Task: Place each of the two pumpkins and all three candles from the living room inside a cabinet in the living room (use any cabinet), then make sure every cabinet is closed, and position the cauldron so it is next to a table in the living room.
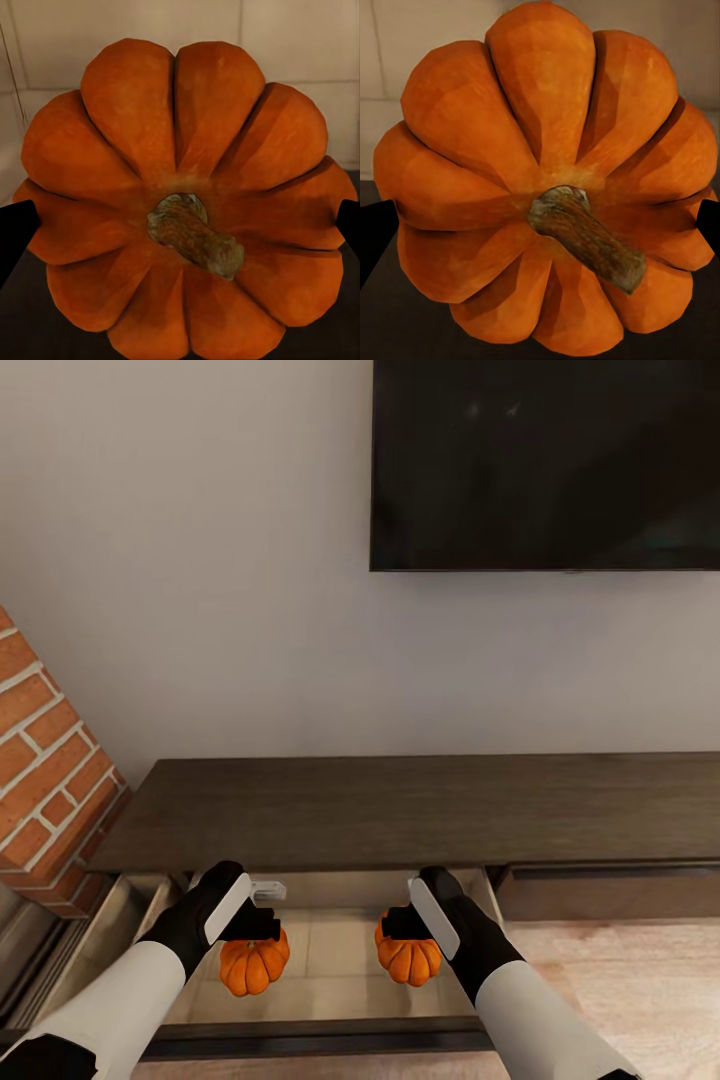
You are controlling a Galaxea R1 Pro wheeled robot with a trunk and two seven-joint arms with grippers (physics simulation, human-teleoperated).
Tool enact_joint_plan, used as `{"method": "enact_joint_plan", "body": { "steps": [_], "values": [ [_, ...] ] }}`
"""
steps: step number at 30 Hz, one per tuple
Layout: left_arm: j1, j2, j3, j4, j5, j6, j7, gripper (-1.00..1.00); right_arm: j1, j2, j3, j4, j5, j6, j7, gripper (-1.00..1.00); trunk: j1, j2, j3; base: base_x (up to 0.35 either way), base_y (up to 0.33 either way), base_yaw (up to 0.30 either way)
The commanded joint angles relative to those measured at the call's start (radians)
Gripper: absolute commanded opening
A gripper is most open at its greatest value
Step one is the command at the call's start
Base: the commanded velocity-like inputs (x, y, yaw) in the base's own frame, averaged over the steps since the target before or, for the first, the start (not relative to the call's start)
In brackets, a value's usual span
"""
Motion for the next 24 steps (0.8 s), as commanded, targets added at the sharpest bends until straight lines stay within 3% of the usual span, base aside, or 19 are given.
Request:
{"method": "enact_joint_plan", "body": {
  "steps": [1, 24],
  "values": [
    [-0.001, 0.001, -0.006, -0.001, 0.010, 0.002, 0.009, -1.00, -0.001, 0.000, 0.002, -0.001, -0.011, 0.002, -0.010, -1.00, 0.004, -0.008, -0.004, 0.000, 0.000, 0.000],
    [0.000, 0.001, -0.009, -0.004, 0.013, 0.002, 0.009, -1.00, -0.001, 0.004, 0.002, -0.003, -0.010, -0.002, -0.003, -1.00, 0.092, -0.169, -0.076, 0.000, 0.000, 0.000]
  ]
}}
